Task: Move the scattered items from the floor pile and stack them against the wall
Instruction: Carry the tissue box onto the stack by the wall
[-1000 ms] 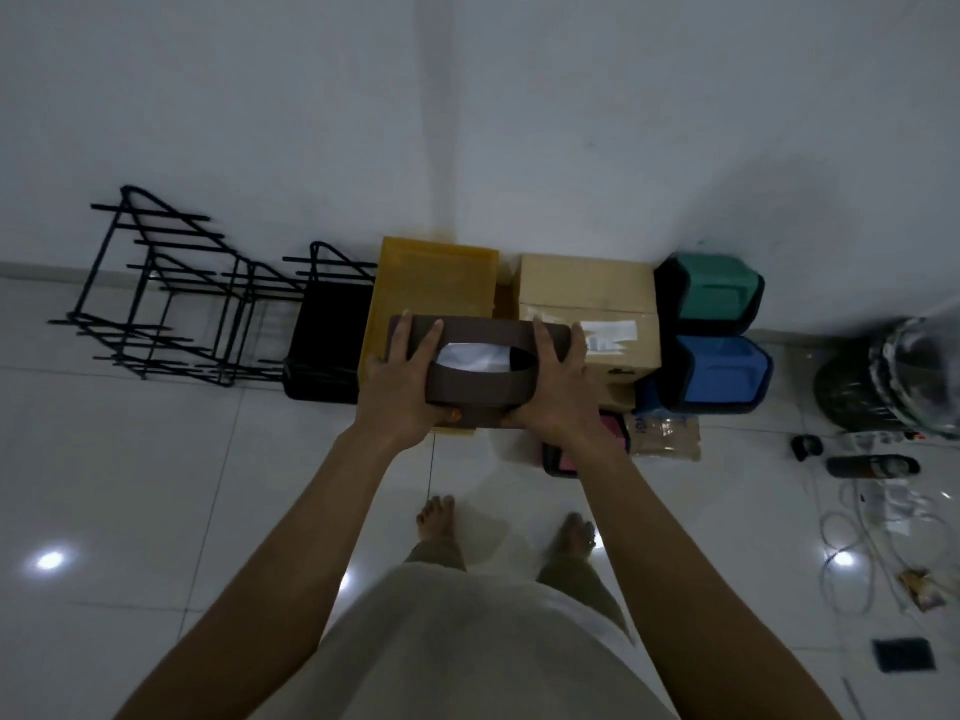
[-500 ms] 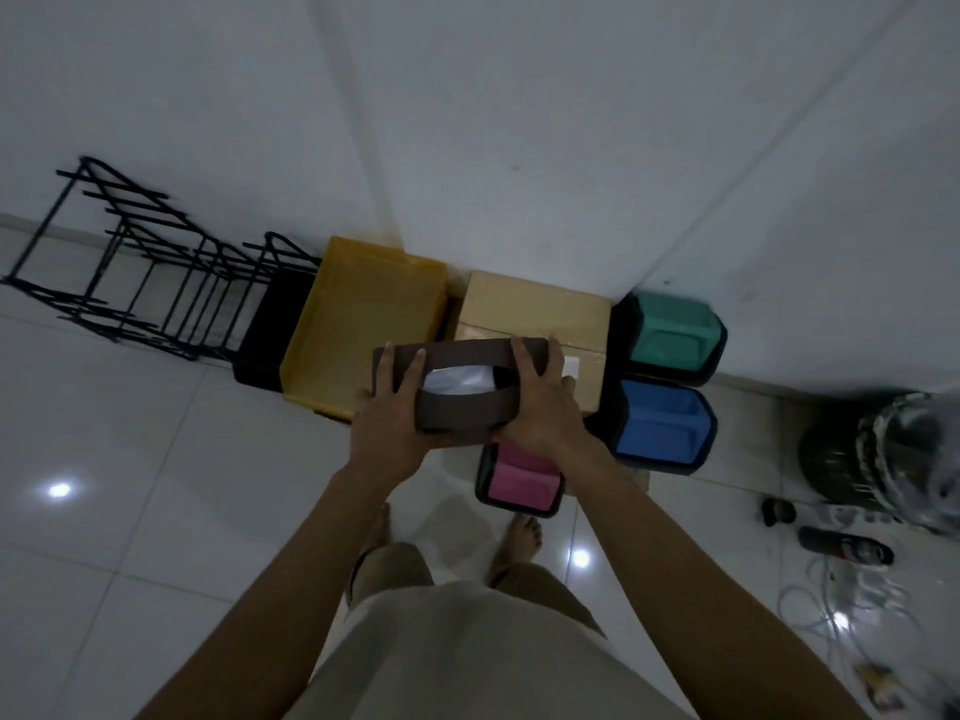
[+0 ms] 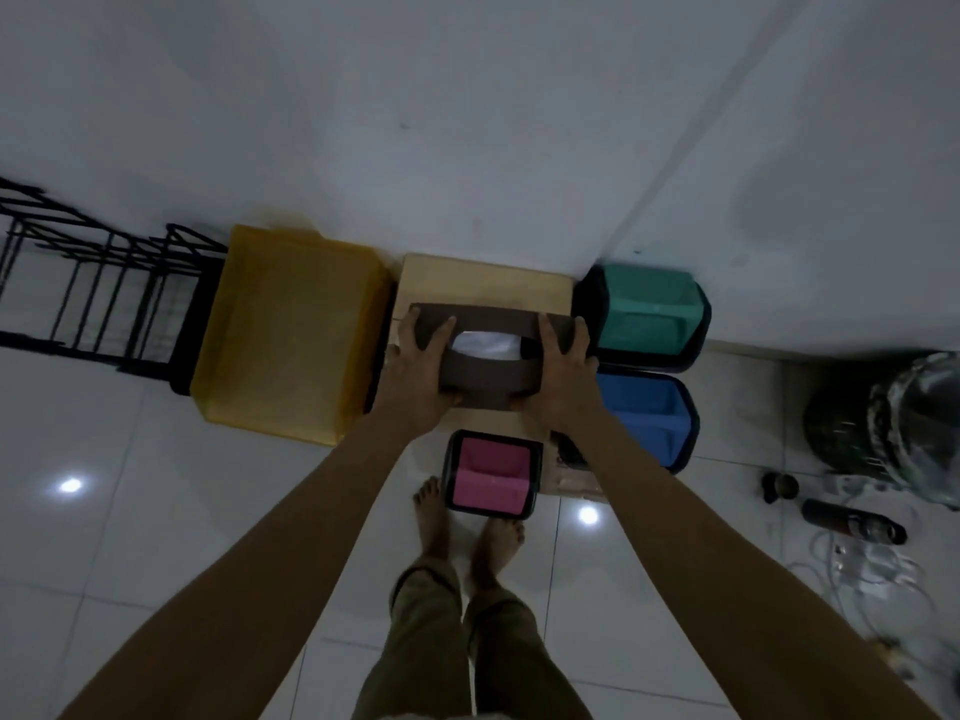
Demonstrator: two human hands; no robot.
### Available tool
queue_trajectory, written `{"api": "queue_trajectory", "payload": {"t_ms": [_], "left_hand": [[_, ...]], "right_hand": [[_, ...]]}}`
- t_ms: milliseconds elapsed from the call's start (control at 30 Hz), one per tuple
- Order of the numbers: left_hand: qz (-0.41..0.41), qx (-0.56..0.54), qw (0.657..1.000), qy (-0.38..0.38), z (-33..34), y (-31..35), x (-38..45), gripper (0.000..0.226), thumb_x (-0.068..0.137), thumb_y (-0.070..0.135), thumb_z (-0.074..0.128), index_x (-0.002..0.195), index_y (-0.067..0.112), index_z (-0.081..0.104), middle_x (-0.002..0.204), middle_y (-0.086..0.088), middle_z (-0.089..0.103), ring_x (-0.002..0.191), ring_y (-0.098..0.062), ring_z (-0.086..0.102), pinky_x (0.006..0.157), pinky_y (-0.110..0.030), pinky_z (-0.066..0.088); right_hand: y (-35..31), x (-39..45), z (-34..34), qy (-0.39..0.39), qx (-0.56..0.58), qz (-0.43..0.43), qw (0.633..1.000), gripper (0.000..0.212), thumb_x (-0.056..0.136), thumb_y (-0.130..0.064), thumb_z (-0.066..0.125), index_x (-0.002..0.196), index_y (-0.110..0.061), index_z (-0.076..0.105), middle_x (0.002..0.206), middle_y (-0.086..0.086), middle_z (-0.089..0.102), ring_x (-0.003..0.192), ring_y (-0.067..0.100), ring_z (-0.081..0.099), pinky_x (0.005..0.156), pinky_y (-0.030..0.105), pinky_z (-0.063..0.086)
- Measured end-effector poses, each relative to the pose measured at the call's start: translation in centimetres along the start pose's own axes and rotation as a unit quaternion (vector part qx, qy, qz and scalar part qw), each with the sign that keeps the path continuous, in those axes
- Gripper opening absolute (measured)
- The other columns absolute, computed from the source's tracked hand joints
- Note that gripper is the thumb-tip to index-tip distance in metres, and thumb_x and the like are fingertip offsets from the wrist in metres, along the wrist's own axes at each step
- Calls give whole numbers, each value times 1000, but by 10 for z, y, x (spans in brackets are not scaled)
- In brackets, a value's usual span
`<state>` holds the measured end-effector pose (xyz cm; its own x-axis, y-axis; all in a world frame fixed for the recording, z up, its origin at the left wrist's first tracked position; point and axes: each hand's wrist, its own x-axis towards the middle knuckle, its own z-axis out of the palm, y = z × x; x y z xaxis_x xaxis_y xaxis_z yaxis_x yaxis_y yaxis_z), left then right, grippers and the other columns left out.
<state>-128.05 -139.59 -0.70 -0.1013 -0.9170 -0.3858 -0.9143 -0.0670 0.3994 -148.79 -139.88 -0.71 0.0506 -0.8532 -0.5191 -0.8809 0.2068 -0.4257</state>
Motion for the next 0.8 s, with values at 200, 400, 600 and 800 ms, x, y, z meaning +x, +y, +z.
{"api": "queue_trajectory", "payload": {"t_ms": [200, 400, 600, 800], "left_hand": [[25, -8, 999, 31, 21, 7, 83, 87, 75, 20, 78, 147, 28, 30, 152, -13, 10, 126, -45, 32, 101, -53, 41], [30, -20, 996, 84, 52, -6, 121, 82, 75, 2, 68, 144, 25, 31, 145, -15, 18, 118, -42, 42, 93, -52, 49], [13, 46, 993, 106, 53, -9, 128, 80, 86, 7, 59, 152, 30, 20, 157, -10, 11, 138, -40, 24, 107, -48, 36], [11, 4, 999, 52, 35, -19, 120, 85, 87, 16, 61, 154, 28, 10, 161, -3, 8, 146, -34, 12, 118, -49, 19]], "right_hand": [[27, 70, 5, 37, 1, 13, 999, 114, 75, -40, 81, 155, -30, 0, 158, 18, -13, 133, 50, 24, 100, 52, 39], [31, 110, 22, 112, -64, 0, 992, 108, 81, -15, 73, 156, -29, -4, 158, 22, -13, 121, 48, 33, 95, 54, 44], [32, 129, 20, 112, -114, 2, 987, 104, 87, -32, 69, 153, -36, -12, 160, 14, -20, 130, 46, 28, 98, 55, 42], [28, 118, -8, 12, -137, 31, 990, 111, 85, -33, 69, 149, -42, -22, 159, 2, -27, 145, 45, 0, 113, 62, 17]]}}
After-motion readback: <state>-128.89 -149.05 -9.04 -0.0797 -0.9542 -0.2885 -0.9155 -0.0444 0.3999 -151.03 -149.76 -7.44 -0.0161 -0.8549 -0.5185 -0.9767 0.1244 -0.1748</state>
